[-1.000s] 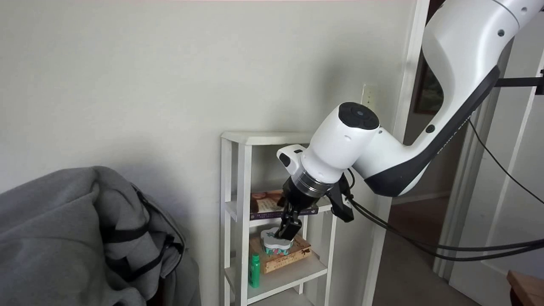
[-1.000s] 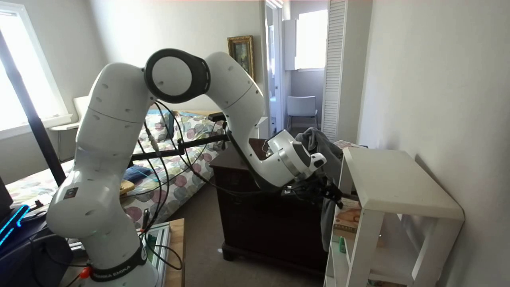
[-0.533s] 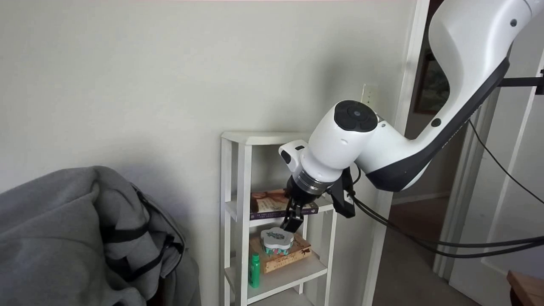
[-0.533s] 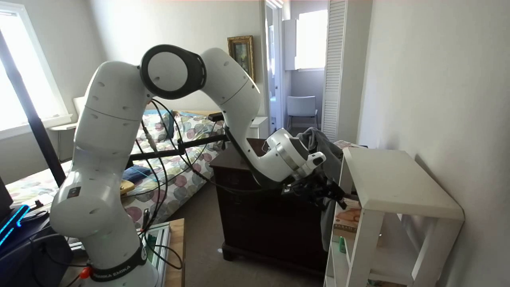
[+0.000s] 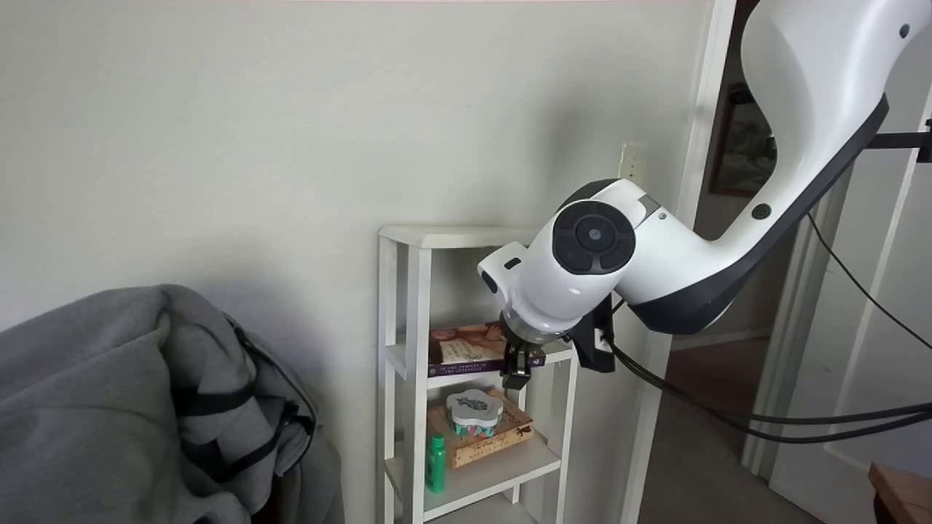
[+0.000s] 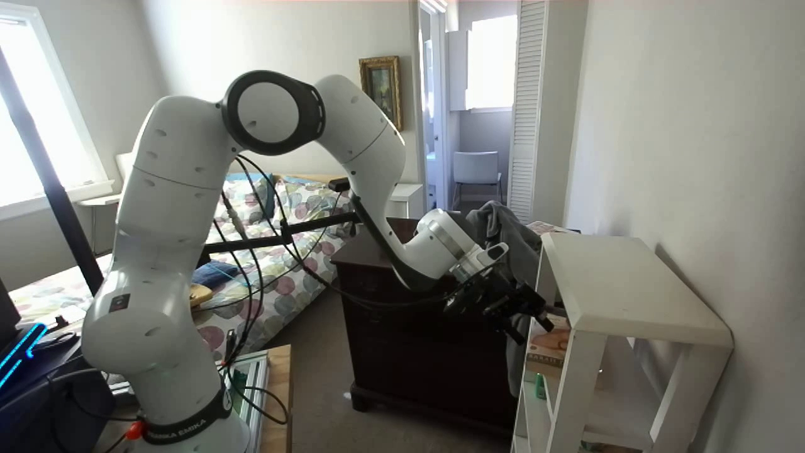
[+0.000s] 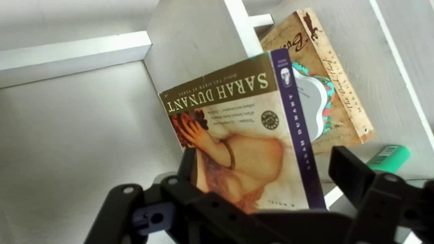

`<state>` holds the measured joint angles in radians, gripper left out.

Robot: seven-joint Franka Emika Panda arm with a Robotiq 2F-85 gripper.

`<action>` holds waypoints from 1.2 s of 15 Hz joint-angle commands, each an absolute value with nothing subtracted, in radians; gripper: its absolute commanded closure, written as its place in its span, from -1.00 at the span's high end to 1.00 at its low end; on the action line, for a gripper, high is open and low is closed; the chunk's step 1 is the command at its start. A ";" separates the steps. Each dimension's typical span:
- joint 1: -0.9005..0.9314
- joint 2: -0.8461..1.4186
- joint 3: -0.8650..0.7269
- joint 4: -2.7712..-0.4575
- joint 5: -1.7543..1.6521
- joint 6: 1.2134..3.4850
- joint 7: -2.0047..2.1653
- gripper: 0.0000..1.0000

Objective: Move the book to the top of the shelf

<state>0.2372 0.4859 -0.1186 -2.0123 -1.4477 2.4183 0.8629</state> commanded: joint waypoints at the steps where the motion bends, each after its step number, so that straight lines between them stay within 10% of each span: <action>1: 0.194 0.499 -0.050 -2.013 -1.509 2.332 0.882 1.00; 12: 0.143 0.520 0.015 -2.010 -1.534 2.291 0.884 -0.68; 18: 0.128 0.504 0.031 -2.016 -1.544 2.304 0.878 -0.80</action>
<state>0.1510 0.5165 0.0041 -2.0106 -1.5137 2.3029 0.8629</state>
